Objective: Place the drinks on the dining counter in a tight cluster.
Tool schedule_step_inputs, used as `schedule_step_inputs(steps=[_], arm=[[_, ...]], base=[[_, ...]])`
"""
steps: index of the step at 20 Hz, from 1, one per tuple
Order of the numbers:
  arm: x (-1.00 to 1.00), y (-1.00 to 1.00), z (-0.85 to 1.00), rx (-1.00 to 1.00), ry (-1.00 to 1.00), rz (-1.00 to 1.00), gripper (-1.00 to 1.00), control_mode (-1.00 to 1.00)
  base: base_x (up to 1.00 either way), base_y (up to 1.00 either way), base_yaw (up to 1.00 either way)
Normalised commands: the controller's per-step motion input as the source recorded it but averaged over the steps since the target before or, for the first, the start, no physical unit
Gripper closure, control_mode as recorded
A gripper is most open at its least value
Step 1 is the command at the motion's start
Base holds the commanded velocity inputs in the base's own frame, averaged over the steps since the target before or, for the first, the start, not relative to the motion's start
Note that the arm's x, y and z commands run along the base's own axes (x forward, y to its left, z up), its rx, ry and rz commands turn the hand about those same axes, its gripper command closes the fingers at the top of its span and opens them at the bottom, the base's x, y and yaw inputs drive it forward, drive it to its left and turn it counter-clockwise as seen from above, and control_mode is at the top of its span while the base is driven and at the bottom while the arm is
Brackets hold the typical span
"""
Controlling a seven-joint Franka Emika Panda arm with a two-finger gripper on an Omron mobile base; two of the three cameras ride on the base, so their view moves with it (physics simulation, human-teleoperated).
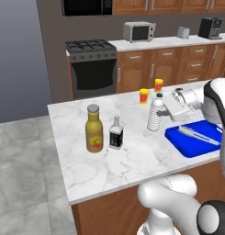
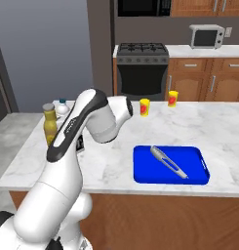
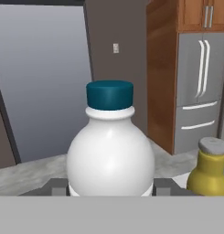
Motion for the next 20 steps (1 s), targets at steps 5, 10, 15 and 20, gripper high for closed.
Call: schedule_step_inputs(steps=[5,10,15,20], arm=[[0.92,-0.10,0.00,0.00,0.05,0.19,1.00,-1.00],[0.89,-0.05,0.01,0.00,0.14,0.21,1.00,-1.00],[0.47,0.00,-0.05,-0.08,0.21,0.09,1.00,-1.00],[0.46,-0.14,-0.46,-0.17,0.13,0.00,1.00,-1.00]], base=[[0.00,0.00,0.00],[0.00,0.00,0.00],[0.00,0.00,0.00],[0.00,0.00,0.00]])
